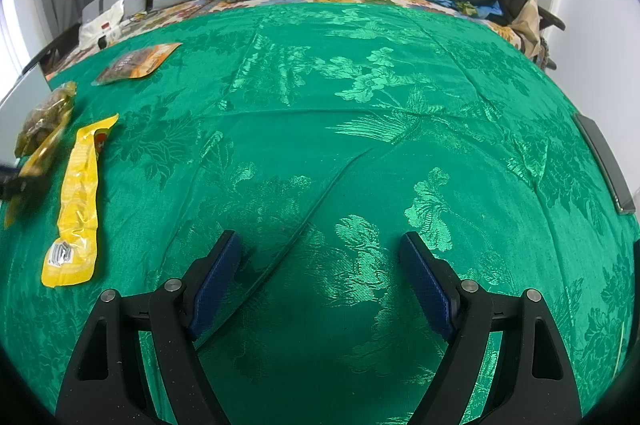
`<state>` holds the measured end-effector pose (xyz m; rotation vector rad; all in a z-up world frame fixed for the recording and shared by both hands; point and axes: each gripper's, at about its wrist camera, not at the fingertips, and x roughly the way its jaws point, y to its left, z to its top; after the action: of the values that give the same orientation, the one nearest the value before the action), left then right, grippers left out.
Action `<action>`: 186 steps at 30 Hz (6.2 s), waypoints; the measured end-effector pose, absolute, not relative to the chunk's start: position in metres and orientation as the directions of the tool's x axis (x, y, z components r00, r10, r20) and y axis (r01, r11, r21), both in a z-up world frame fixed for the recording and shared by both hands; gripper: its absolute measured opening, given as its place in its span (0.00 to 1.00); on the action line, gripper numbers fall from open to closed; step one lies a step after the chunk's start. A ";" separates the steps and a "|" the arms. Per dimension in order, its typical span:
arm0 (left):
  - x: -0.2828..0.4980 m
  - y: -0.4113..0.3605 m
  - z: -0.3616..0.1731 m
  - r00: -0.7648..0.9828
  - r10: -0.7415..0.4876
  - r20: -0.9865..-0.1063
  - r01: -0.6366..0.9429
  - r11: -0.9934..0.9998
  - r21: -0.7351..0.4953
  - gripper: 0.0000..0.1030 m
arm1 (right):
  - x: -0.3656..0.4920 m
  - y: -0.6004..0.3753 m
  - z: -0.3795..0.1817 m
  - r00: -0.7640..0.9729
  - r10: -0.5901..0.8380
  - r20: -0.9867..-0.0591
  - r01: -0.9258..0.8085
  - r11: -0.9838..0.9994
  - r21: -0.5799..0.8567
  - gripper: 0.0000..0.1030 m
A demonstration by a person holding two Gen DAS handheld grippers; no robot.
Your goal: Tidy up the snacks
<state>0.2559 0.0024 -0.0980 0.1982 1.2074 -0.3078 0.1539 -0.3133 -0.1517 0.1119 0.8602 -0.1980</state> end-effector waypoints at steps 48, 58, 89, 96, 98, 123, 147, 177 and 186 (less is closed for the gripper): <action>0.165 0.033 -0.116 0.566 -0.127 -0.814 0.213 0.977 -0.004 1.00 | 0.155 -0.314 -0.152 0.636 -0.127 -0.761 0.218 0.976 0.019 0.82; 0.165 0.034 -0.116 0.566 -0.128 -0.814 0.213 0.977 -0.005 1.00 | 0.155 -0.314 -0.152 0.636 -0.127 -0.761 0.218 0.976 0.019 0.82; 0.164 0.034 -0.116 0.567 -0.129 -0.813 0.214 0.977 -0.006 1.00 | 0.155 -0.315 -0.153 0.636 -0.126 -0.761 0.217 0.976 0.019 0.82; 0.164 0.034 -0.117 0.567 -0.129 -0.813 0.214 0.977 -0.005 1.00 | 0.155 -0.315 -0.153 0.636 -0.126 -0.761 0.217 0.976 0.019 0.82; 0.164 0.034 -0.117 0.567 -0.129 -0.813 0.214 0.977 -0.005 1.00 | 0.155 -0.315 -0.153 0.636 -0.126 -0.761 0.217 0.976 0.020 0.82; 0.163 0.035 -0.117 0.567 -0.130 -0.813 0.216 0.976 -0.005 1.00 | 0.156 -0.315 -0.153 0.636 -0.126 -0.761 0.217 0.976 0.020 0.82; 0.137 0.060 -0.088 0.447 -0.228 -0.865 0.187 0.969 -0.158 0.55 | 0.243 -0.147 -0.131 0.347 0.194 -0.918 -0.186 0.973 0.136 0.76; 0.101 0.343 -0.002 0.576 0.133 -0.807 -0.331 0.940 -0.081 0.84 | 0.192 0.103 0.018 0.339 0.656 -0.675 -0.466 0.740 0.485 0.60; 0.083 0.260 0.011 0.643 -0.076 -0.762 -0.155 0.962 -0.226 0.88 | 0.179 -0.047 -0.055 0.582 0.336 -0.741 -0.315 0.933 0.176 0.63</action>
<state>0.0834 0.2603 0.0109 -0.2836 0.8749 0.0460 0.1786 -0.0470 -0.0551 0.0267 0.8709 0.3800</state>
